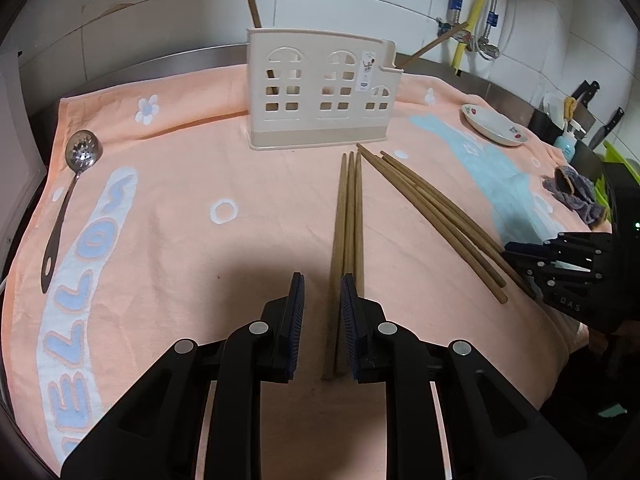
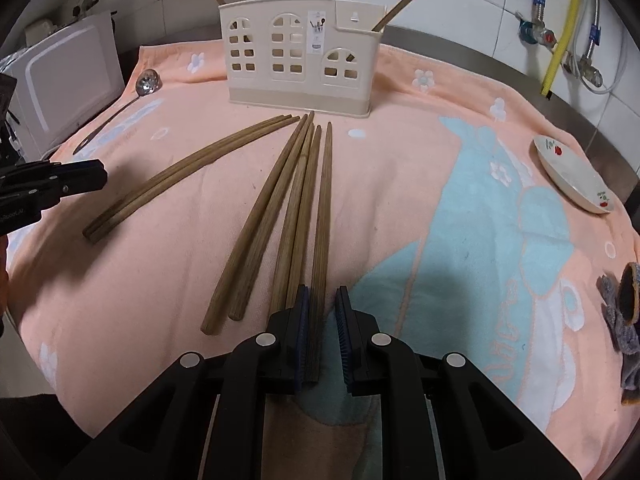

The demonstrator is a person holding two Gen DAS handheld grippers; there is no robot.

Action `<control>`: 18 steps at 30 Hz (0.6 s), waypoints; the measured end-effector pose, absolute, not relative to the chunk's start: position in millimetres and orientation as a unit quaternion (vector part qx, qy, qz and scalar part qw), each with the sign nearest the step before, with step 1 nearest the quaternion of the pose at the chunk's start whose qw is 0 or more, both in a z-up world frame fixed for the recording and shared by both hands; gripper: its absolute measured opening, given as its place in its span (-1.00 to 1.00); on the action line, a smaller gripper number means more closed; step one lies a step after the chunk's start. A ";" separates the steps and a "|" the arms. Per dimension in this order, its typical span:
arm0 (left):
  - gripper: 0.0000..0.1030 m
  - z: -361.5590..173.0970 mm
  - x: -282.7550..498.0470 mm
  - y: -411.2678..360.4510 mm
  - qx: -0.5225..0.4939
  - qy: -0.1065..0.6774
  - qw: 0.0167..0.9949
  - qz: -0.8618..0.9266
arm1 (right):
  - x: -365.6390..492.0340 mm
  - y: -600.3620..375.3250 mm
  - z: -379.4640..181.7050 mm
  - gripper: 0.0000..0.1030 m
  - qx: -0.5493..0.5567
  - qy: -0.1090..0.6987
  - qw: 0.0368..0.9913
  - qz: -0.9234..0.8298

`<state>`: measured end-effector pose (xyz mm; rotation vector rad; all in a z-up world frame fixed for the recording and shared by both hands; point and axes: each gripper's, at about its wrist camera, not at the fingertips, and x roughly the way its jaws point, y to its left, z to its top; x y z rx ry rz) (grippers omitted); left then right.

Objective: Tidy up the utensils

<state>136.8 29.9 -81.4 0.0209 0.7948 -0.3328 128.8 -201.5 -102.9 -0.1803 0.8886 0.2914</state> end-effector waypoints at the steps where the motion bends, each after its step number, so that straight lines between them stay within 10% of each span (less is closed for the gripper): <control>1: -0.63 -82.2 136.3 28.9 0.012 0.385 0.908 -0.163 | 129.4 -203.1 -103.2 -0.74 -0.079 0.429 0.889 0.141; 18: -0.64 -100.3 155.3 16.6 0.034 0.414 0.894 -0.171 | 128.8 -203.4 -103.6 -0.74 -0.072 0.427 0.890 0.142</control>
